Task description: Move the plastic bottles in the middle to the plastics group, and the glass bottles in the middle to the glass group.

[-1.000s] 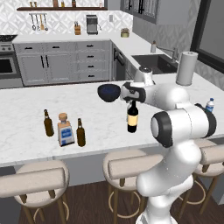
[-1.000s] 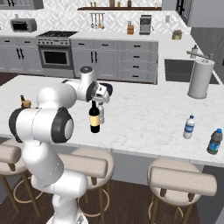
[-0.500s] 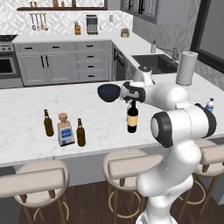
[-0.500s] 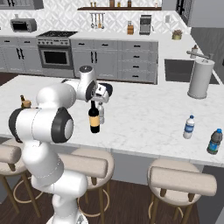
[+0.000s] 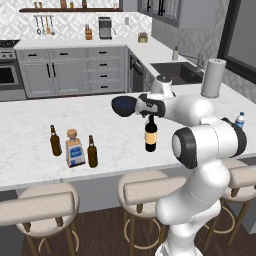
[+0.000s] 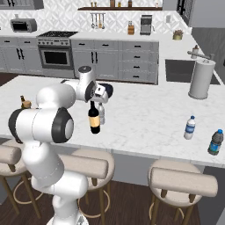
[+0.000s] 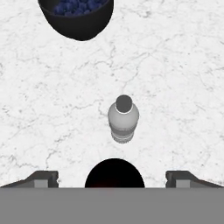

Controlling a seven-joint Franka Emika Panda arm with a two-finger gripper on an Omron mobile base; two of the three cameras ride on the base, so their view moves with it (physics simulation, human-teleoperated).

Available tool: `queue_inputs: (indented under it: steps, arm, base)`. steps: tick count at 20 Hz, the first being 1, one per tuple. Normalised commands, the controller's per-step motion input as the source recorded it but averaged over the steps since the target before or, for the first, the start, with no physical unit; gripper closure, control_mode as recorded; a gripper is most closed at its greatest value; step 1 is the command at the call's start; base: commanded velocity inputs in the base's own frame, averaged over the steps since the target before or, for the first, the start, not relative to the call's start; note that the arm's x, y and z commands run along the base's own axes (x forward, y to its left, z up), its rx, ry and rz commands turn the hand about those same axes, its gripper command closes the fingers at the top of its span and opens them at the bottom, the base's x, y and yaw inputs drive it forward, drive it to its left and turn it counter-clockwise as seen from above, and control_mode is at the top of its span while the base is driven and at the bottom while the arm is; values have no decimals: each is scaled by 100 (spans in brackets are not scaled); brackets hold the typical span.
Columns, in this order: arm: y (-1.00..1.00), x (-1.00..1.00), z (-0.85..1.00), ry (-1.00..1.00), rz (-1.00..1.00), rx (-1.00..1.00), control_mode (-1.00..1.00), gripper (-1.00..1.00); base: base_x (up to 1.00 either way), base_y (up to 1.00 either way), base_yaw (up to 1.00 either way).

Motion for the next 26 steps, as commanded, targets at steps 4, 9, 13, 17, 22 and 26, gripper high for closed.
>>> queue_inputs:
  steps: [4, 9, 13, 17, 22, 26]
  arm:
    - [0, -11, -26, 3, -2, 3, -100, 100]
    - [0, -17, -22, 6, -7, 5, -100, 100]
    - [1, -17, -8, 2, -12, 6, -100, 100]
    - [18, -11, 11, -1, -10, 5, -100, 100]
    - [62, -9, 29, -5, -8, 2, -100, 100]
    - [78, 12, 29, 0, -9, 0, -100, 100]
  base:
    - [0, 0, 0]
    - [0, 0, 0]
    - [0, 0, 0]
    - [0, 0, 0]
    - [0, 0, 0]
    - [0, 0, 0]
